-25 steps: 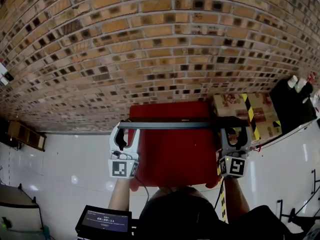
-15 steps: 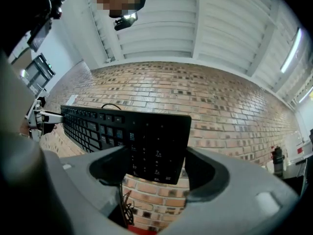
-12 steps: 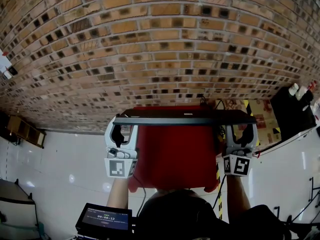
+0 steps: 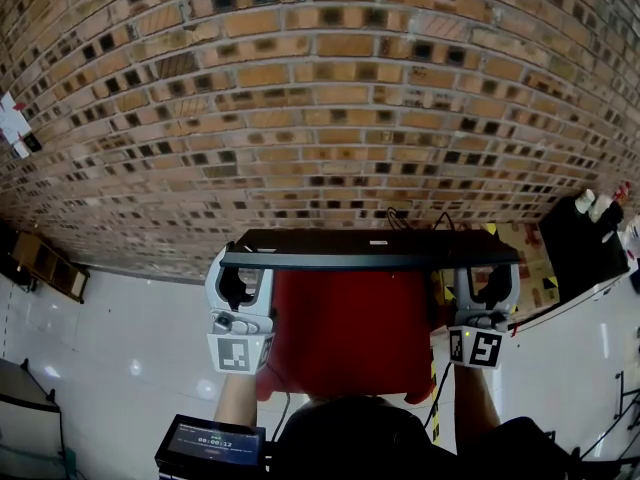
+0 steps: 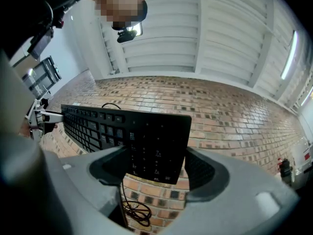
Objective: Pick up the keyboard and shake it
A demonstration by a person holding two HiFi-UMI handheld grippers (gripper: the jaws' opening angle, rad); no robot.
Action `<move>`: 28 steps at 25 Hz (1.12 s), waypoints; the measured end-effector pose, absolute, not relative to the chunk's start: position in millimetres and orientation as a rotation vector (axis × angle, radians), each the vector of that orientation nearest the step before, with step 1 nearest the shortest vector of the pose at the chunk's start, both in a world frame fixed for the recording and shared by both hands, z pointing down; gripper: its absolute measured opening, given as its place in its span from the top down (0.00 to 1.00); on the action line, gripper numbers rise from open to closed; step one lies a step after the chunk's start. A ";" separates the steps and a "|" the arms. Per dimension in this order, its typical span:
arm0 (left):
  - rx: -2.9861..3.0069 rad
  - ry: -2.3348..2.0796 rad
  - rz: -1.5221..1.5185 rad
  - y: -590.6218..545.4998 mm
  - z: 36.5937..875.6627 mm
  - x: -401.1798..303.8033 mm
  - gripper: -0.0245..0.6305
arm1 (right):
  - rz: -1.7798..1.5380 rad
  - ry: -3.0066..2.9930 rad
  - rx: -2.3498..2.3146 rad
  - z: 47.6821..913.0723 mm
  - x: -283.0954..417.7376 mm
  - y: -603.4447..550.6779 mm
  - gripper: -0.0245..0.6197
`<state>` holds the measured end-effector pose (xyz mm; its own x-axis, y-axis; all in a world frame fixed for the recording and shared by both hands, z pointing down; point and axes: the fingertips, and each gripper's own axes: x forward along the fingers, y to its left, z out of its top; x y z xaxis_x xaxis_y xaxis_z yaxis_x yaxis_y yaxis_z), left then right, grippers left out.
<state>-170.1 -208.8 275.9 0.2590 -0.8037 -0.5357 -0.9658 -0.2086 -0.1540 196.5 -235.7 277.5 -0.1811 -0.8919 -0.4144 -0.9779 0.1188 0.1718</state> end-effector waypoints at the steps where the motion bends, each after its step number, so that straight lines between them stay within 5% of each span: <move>1: -2.076 1.604 0.466 -208.7 276.4 -171.3 0.56 | 0.608 2.184 -1.857 277.7 196.8 -236.4 0.45; 28: -2.045 1.708 0.654 -189.8 288.8 -213.3 0.56 | 0.908 2.242 -1.738 232.4 143.8 -218.2 0.44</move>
